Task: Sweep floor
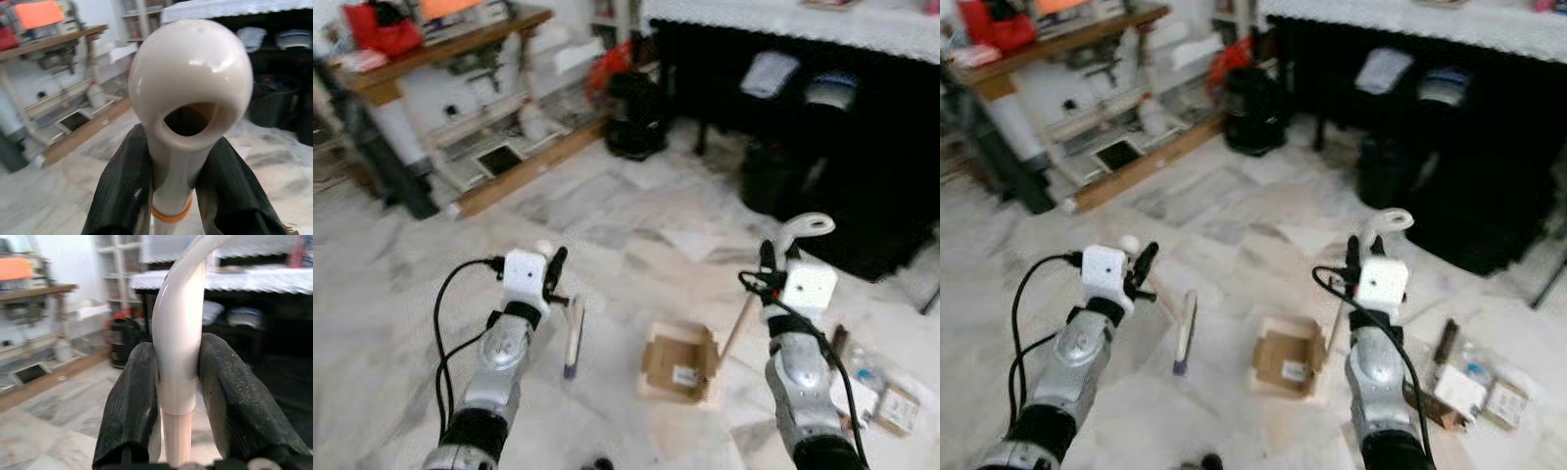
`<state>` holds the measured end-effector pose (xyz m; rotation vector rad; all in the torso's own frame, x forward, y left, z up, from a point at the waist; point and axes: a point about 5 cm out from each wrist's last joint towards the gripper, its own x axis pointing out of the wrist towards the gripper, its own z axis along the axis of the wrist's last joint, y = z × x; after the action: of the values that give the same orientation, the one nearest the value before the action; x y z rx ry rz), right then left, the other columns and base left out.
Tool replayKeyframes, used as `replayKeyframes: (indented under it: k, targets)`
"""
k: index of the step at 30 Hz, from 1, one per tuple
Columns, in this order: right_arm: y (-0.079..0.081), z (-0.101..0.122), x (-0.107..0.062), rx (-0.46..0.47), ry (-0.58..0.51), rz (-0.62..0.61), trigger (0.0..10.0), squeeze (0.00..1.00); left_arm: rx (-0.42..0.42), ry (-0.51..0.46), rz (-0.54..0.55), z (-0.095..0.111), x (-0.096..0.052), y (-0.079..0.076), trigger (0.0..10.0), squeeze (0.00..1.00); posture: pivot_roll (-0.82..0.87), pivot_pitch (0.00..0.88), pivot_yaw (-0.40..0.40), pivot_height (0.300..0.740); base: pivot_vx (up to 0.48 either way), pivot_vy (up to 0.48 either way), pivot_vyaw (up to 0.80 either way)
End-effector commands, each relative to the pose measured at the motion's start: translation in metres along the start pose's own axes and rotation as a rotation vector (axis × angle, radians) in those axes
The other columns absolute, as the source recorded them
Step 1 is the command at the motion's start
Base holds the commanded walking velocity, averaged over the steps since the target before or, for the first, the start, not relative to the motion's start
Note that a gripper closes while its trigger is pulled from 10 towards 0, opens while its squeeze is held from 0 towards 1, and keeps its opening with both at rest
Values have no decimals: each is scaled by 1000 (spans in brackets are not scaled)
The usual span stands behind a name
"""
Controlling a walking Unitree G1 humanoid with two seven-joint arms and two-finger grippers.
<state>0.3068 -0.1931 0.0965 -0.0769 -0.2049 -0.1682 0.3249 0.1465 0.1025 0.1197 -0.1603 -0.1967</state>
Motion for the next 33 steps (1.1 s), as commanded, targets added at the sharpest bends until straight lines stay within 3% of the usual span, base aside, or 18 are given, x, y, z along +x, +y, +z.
replayKeyframes:
  k: [1,33]
  targets:
    - [5,16,7,13,-75,9,10000,0,18,-53,24,8,0,9,10000,0,-31,0,70,740,0,0,800]
    - [5,17,8,25,-68,9,10000,0,45,-35,48,5,-5,14,10000,0,-14,40,71,740,0,0,800]
